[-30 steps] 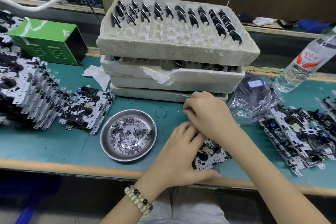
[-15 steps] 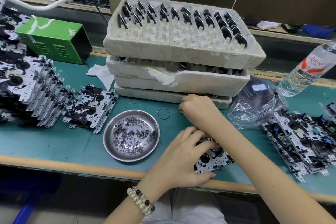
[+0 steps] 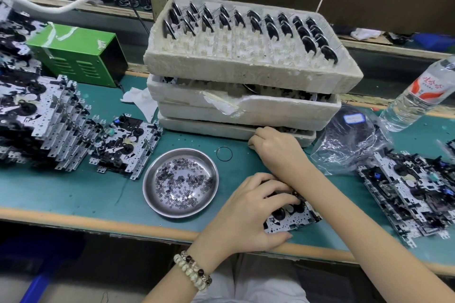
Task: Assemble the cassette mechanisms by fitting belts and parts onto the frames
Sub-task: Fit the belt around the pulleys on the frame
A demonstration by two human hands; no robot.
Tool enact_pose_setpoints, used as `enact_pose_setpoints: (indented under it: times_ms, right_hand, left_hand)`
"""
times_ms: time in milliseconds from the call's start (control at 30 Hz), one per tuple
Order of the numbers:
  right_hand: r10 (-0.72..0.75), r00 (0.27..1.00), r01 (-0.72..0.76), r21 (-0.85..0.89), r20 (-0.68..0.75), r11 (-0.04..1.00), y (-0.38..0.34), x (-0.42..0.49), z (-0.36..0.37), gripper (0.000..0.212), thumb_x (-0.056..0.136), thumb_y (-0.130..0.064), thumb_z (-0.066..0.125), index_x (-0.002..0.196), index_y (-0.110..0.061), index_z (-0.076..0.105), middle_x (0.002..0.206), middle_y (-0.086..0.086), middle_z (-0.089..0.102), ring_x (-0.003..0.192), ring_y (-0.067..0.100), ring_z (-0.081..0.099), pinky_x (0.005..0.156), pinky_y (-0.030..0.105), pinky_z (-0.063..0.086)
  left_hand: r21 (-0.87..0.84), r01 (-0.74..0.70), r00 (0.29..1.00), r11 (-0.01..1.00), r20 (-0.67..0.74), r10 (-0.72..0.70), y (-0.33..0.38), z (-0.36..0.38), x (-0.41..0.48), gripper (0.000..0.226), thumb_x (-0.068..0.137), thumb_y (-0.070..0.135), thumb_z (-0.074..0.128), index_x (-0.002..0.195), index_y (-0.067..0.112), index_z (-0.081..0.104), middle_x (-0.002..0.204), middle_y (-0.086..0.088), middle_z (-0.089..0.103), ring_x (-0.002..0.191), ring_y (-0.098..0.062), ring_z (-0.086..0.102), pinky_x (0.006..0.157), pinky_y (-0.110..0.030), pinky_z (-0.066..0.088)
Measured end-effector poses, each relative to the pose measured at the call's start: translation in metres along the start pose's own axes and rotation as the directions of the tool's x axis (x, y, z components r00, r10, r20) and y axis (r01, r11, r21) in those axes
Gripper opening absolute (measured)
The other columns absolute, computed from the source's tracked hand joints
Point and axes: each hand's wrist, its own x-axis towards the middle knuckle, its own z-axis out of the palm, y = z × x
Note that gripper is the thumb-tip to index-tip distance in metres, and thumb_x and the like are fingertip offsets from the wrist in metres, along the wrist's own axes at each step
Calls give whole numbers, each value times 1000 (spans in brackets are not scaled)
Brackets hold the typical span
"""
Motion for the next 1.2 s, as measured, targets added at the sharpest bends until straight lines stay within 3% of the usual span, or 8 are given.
enact_pose_setpoints:
  times_ms: [100,200,400,500,667,833,1200]
  right_hand:
    - [212,973,-186,246,-86,951,5,-12,-21,0,85,-8,72,85,-8,73,84,5,67,81,26,66,58,33,52]
    - [381,912,-290,418,-152,861,7,-41,-41,4,89,-12,70,87,-11,72,86,-2,68,82,19,62,71,33,50]
    - [585,796,-489,405,-154,773,-25,-102,-44,1,85,-14,74,84,-14,72,88,-7,68,87,21,54,77,23,39]
    - [603,776,-504,393,-184,769,-44,-106,-31,3,81,-9,76,83,-11,74,91,-2,67,89,24,53,81,17,34]
    - [617,745,-510,381,-253,771,-59,-97,-21,1,83,-8,75,84,-8,74,91,3,66,91,22,46,84,27,40]
    - [631,738,-539,354,-238,764,-64,-93,-18,6,80,-7,79,84,-8,74,93,5,65,91,30,51,76,47,49]
    - [628,746,-540,352,-221,765,-65,-91,-18,7,79,-5,78,84,-6,75,92,6,66,88,34,55,72,50,49]
  left_hand:
    - [-8,32,999,999,-22,-32,-1,0,1,72,71,39,82,136,21,56,137,1,49,132,-22,40,107,-40,41]
    - [-13,132,991,991,-23,-132,-2,-1,1,94,67,50,83,147,30,38,148,5,34,140,-17,30,112,-41,38]
    - [-65,186,981,980,-42,-189,-5,0,1,105,64,51,87,150,38,28,151,16,25,143,-10,26,116,-31,31]
    - [-97,196,979,976,-44,-201,-7,1,1,103,65,48,88,150,35,31,151,15,26,142,-10,28,116,-23,28]
    - [-175,192,974,966,-85,-209,-6,1,2,90,71,44,79,149,30,36,149,7,32,142,-16,34,114,-13,23]
    - [-168,204,974,964,-66,-218,-6,1,1,88,70,30,79,148,27,38,150,6,31,140,-18,36,114,-15,26]
    - [-153,210,973,966,-66,-222,-7,2,0,84,71,26,82,144,28,41,150,6,30,138,-19,38,113,-22,34]
